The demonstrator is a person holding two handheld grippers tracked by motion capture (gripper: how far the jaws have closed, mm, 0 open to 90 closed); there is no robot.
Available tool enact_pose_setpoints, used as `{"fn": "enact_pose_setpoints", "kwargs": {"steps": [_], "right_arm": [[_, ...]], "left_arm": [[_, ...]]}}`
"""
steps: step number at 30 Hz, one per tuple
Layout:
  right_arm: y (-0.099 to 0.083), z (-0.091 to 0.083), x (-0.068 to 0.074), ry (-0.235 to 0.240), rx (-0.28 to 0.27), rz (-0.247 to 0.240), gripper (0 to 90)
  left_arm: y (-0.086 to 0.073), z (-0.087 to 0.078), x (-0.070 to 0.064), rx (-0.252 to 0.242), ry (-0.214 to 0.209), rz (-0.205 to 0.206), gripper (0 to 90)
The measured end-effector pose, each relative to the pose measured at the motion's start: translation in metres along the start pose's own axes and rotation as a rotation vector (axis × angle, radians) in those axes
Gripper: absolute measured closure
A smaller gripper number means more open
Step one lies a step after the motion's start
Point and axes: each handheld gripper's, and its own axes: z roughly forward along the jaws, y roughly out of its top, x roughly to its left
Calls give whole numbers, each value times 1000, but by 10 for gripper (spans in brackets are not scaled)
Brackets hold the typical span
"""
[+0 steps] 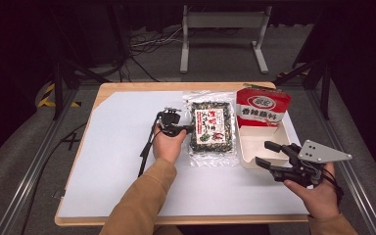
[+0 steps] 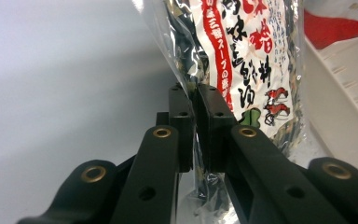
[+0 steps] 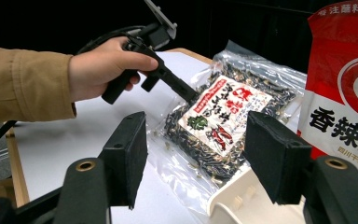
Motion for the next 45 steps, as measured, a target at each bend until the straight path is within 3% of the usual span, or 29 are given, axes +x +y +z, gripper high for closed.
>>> {"fn": "enact_pose_setpoints", "kwargs": {"steps": [4,6,10,17,22,24,30,37,41,45], "right_arm": [[0,0,0,1,0,1,397],[0,1,0,-1,2,-1,396],[-2,2,-1,-3,5,1,398],[-2,9,-1,3,15,9,409],[-3,14,0,7,18,16,412],[-4,16,1,9,24,21,412],[-5,22,3,9,37,27,413],[-5,28,3,-1,43,47,417],[-1,36,3,19,17,73,413],[3,46,4,21,19,57,415]], "left_arm": [[0,-17,-3,-44,24,47,858],[0,-27,-4,-62,9,68,860],[-7,-52,-8,-104,57,159,873],[-21,-83,-14,-201,58,238,877],[-30,-116,-19,-286,24,275,889],[-32,-124,-22,-294,12,297,890],[-45,-140,-35,-343,-5,393,891],[-50,-148,-41,-341,-47,442,891],[-51,-157,-44,-362,-62,473,892],[-52,-165,-52,-362,-91,510,892]]}}
